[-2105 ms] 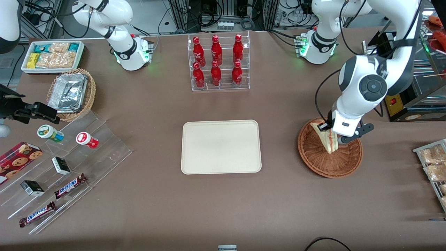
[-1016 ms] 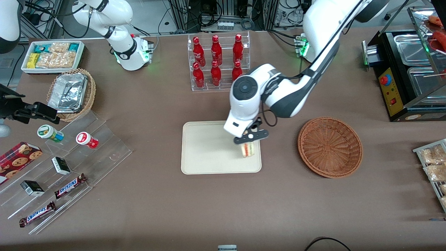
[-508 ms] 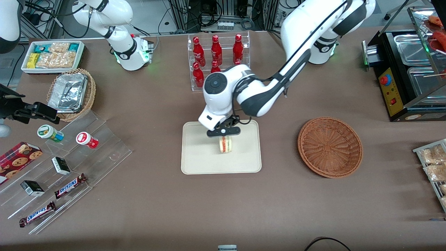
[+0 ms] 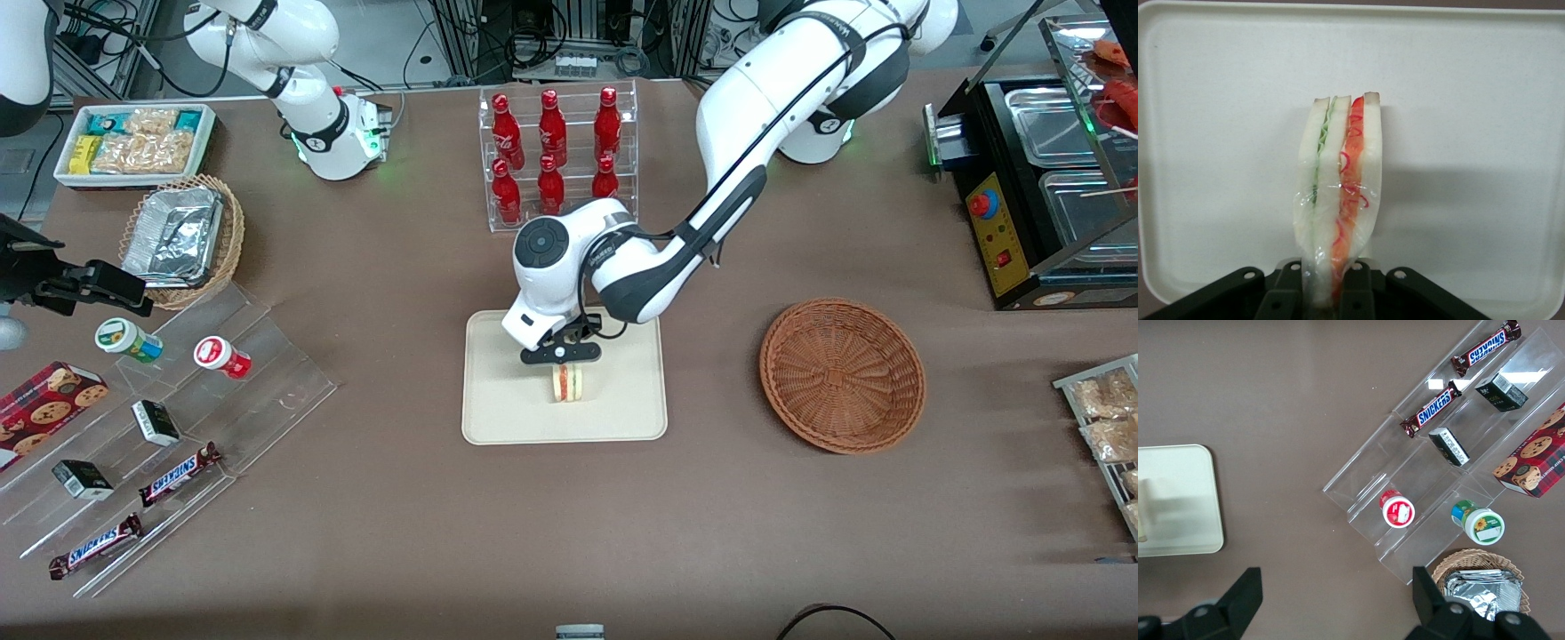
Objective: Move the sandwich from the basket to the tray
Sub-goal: 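Lower the sandwich onto the tray and open the left gripper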
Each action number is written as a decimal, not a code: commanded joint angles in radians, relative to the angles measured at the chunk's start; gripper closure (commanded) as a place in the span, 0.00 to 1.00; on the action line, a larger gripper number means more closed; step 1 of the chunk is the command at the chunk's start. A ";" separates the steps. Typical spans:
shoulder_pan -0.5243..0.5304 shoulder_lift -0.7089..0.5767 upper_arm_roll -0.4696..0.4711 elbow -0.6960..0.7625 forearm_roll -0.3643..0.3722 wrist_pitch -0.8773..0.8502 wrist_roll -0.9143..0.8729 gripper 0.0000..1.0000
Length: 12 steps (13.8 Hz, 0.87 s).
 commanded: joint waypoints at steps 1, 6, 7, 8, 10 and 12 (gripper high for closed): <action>-0.037 0.057 0.003 0.078 0.044 -0.007 -0.017 1.00; -0.037 0.075 0.003 0.081 0.059 0.002 -0.014 0.33; -0.037 0.072 0.004 0.081 0.059 0.002 -0.010 0.02; -0.034 0.065 0.003 0.081 0.059 -0.008 -0.017 0.01; -0.022 0.030 0.003 0.081 0.051 -0.060 -0.045 0.01; 0.009 -0.022 0.000 0.078 0.042 -0.114 -0.046 0.01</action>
